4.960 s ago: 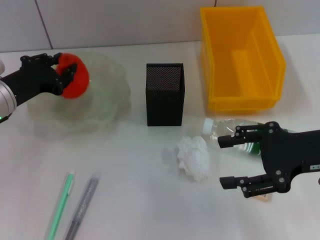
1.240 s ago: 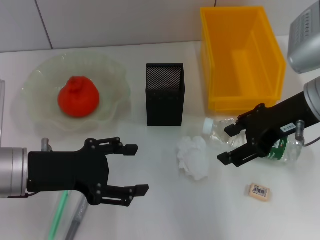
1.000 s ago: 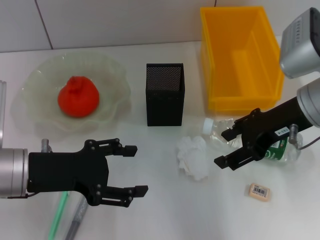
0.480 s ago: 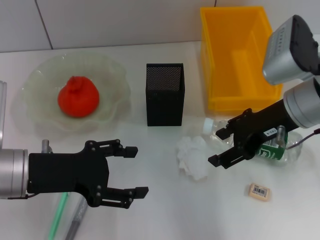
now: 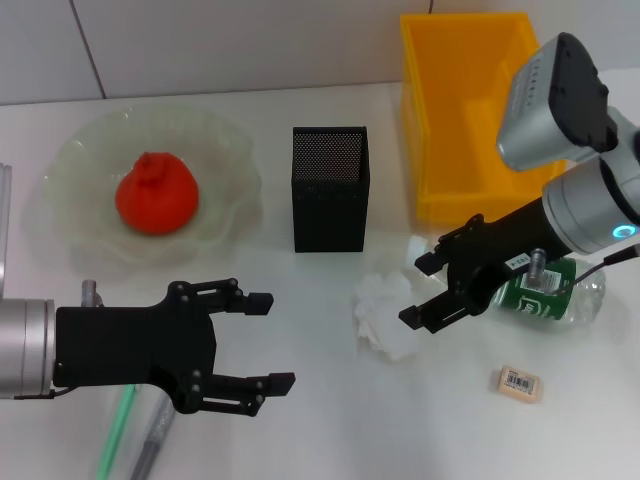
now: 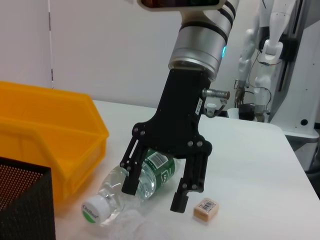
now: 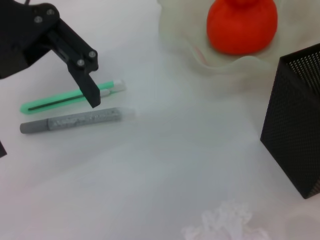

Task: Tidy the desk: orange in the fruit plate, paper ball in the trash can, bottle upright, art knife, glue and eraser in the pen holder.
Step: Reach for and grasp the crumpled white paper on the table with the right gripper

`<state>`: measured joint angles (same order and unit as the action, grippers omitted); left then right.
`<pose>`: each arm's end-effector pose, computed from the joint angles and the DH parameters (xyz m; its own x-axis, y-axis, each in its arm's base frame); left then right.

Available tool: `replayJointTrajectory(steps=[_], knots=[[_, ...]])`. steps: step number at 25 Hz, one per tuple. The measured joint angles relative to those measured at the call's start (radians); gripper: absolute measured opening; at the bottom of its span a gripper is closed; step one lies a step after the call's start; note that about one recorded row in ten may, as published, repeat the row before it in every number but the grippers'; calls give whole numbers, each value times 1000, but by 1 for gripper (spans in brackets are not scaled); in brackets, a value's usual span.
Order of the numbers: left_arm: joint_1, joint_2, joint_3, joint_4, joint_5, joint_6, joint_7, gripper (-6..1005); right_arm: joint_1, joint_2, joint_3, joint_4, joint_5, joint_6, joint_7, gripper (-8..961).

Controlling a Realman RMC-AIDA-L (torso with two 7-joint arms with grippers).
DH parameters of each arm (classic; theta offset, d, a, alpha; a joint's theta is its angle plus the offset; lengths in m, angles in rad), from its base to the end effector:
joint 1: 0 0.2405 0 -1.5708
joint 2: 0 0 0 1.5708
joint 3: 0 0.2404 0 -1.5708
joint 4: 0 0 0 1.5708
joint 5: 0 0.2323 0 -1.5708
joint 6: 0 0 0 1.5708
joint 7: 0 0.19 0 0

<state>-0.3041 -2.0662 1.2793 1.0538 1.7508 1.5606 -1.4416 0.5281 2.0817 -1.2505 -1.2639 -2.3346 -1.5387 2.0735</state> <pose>-0.1973 0.3057 -0.0532 0.9162 0.1379 0.3763 0.1660 -0.9852 -0.0431 0.1882 0.3659 -0.0355 0.9111 -0.4034 0.0843 -0.3791 -0.9007 -0.2123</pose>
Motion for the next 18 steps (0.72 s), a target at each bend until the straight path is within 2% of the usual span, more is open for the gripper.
replayJointTrajectory(steps=[18], knots=[[-9, 2, -3, 0, 3, -7, 1, 861, 54, 0, -35, 136, 4, 71, -2, 767]])
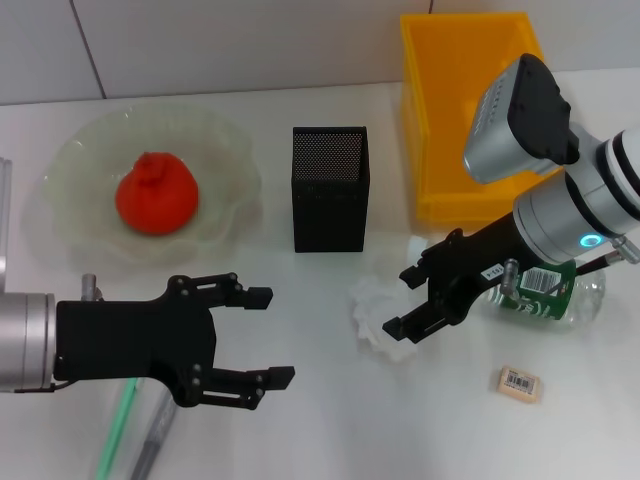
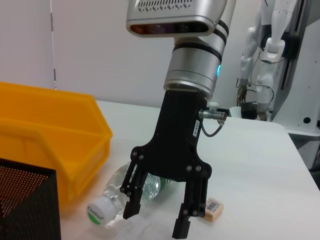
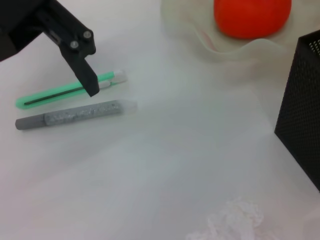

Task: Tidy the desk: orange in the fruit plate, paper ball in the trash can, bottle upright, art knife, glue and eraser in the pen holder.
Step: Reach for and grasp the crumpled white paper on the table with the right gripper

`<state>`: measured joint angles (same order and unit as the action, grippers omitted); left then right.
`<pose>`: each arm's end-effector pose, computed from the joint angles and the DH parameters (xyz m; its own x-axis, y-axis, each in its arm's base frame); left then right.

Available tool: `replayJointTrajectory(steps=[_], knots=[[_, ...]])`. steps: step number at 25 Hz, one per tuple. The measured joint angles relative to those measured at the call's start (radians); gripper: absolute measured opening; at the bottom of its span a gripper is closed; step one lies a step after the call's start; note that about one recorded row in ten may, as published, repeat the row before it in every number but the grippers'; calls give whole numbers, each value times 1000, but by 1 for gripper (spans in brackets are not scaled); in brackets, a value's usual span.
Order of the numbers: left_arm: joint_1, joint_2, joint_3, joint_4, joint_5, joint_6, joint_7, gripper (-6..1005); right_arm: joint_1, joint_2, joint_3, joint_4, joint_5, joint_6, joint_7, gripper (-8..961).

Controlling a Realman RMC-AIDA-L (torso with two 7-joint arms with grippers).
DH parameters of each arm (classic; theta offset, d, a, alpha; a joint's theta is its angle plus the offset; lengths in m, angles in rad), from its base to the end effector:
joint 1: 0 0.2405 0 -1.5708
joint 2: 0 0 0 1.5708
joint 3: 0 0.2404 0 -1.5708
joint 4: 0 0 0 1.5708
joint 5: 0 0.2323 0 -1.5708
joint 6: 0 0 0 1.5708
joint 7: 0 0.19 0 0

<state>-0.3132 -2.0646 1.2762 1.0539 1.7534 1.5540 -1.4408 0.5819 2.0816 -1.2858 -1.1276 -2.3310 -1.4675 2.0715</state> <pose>-0.1959 0.3092 -0.0522 0.9189 0.1292 0.3728 0.1598 -0.9858 -0.0524 0.1940 0.3709 -0.0599 0.8990 -0.4254 0.1040 -0.4026 -0.8963 -0.1860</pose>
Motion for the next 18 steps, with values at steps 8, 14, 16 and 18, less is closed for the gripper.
replayJointTrajectory(steps=[8, 14, 16, 18], knots=[[-1, 0, 0, -2, 0, -5, 1, 861, 1, 2, 0, 26, 2, 3, -1, 767], [-1, 0, 0, -10, 0, -5, 1, 861, 9, 3, 0, 51, 8, 6, -1, 767], [-1, 0, 0, -10, 0, -5, 1, 861, 9, 3, 0, 53, 12, 10, 1, 767], [-1, 0, 0, -11, 0, -5, 1, 861, 9, 4, -1, 54, 17, 15, 2, 764]])
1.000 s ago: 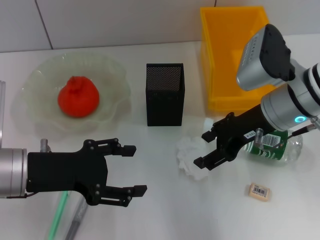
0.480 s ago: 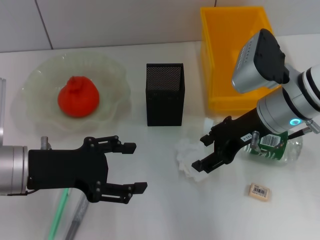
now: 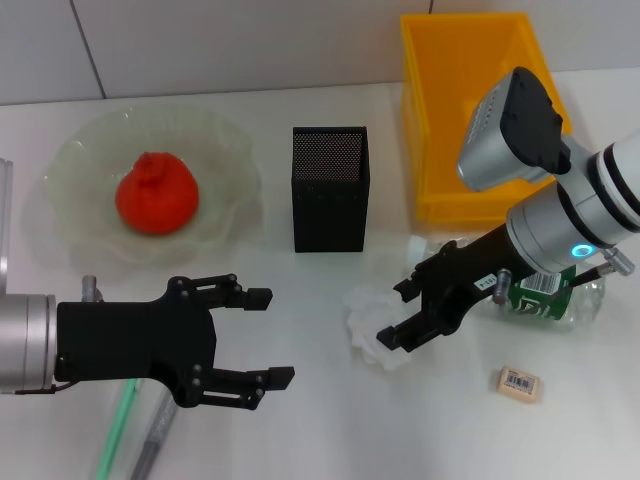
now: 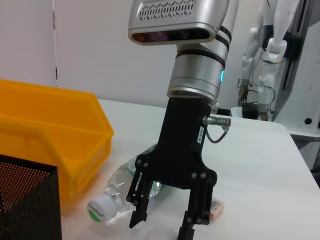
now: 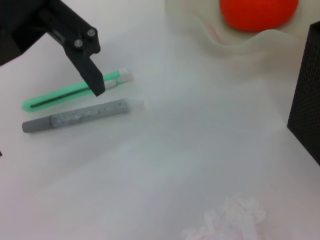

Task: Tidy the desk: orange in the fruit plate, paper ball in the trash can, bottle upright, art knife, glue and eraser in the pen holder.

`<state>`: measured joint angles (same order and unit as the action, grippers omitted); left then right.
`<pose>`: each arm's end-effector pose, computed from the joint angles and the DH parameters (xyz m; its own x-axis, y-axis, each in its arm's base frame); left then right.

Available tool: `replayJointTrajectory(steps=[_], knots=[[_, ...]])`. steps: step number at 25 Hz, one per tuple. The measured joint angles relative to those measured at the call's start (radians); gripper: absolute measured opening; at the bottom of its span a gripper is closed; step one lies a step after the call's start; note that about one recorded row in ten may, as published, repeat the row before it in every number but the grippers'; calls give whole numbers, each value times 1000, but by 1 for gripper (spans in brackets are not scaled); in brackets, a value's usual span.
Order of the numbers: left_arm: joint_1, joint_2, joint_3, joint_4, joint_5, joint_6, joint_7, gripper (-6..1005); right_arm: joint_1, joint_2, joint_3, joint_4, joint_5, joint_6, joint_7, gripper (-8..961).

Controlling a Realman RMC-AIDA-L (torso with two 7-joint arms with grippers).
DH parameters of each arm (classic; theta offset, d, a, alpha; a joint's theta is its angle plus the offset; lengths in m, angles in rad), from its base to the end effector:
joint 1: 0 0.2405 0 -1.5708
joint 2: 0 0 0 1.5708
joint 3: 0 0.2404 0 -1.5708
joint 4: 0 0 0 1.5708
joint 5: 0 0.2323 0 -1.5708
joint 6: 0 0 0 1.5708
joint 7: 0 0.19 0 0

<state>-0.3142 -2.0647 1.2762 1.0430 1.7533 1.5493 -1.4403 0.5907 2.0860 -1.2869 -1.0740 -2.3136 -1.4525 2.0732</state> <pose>-0.1978 0.3093 -0.0536 0.9175 0.1384 0.3730 0.1692 -0.9843 -0.0510 0.1978 0.3680 -0.0694 0.8857 -0.4545 0.0943 -0.4369 -0.8849 -0.1614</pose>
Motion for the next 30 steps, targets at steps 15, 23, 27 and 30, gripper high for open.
replayJointTrajectory(steps=[15, 23, 27, 30], knots=[[3, 1, 0, -2, 0, 0, 0, 861, -8, 0, 0, -6, 11, 25, 6, 275], [1, 2, 0, -2, 0, 2, 0, 861, -13, 0, 1, -8, 11, 25, 6, 116], [1, 2, 0, -2, 0, 2, 0, 861, -23, 0, 1, -27, 11, 24, 7, 39], [1, 2, 0, -2, 0, 1, 0, 861, -43, 0, 1, -68, 21, 20, 8, 0]])
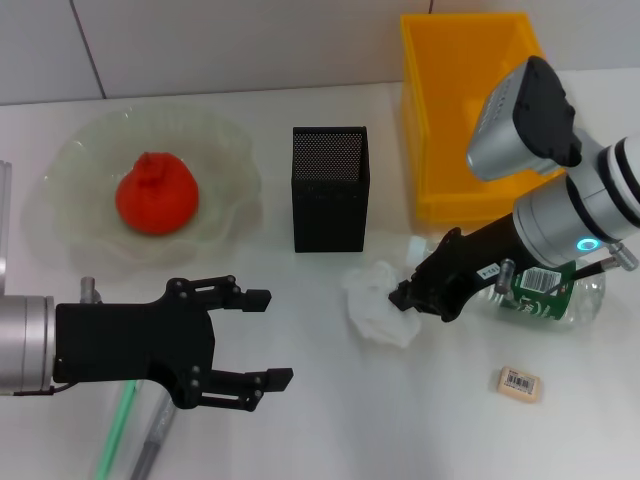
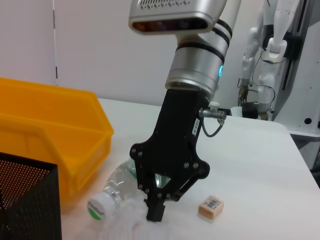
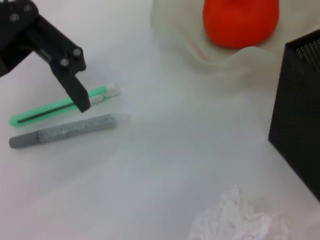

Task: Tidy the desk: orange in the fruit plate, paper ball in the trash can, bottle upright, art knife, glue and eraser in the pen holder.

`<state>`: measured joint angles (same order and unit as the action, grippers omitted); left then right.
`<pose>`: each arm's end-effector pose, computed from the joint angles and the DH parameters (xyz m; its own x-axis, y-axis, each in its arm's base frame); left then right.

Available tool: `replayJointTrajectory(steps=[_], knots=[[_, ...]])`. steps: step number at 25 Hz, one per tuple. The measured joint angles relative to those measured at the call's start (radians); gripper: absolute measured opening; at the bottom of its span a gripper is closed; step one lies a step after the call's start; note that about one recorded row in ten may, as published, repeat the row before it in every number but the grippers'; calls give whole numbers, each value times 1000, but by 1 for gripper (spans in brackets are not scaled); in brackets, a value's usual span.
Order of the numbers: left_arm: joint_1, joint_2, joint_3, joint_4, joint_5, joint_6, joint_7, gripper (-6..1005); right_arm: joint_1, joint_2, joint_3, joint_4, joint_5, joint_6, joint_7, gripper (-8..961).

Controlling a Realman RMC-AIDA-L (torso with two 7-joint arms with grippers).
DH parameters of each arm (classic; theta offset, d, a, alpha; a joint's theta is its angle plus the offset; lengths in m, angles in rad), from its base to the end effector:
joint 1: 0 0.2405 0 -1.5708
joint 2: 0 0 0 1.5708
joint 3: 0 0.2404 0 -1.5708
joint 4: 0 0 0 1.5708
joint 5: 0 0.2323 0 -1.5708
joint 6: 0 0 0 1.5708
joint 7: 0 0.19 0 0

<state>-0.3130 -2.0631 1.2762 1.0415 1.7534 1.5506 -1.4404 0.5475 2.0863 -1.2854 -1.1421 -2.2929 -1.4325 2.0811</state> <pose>-0.1988 0.3088 -0.0534 0.9176 0.1408 0.3718 0.1712 -0.9840 -0.0497 0.1948 0.3715 -0.0597 0.8911 -0.4514 0.0459 -0.4342 -0.8778 -0.2024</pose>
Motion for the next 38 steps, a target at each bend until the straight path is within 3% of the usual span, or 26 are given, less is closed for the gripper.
replayJointTrajectory(steps=[11, 20, 27, 32, 38], knots=[[-4, -2, 0, -12, 3, -3, 0, 861, -65, 0, -2, -143, 18, -36, 16, -1], [-2, -2, 0, -12, 3, -4, 0, 861, -148, -3, 11, -341, 18, -48, 53, -1], [0, -3, 3, -12, 3, -4, 0, 861, -171, -2, 20, -422, 18, -49, 61, 0], [4, -3, 3, -12, 3, -4, 0, 861, -192, -1, 68, -533, 12, -50, 67, 0], [5, -5, 6, -14, 3, -4, 0, 861, -196, -3, 125, -556, 10, -48, 67, 0]])
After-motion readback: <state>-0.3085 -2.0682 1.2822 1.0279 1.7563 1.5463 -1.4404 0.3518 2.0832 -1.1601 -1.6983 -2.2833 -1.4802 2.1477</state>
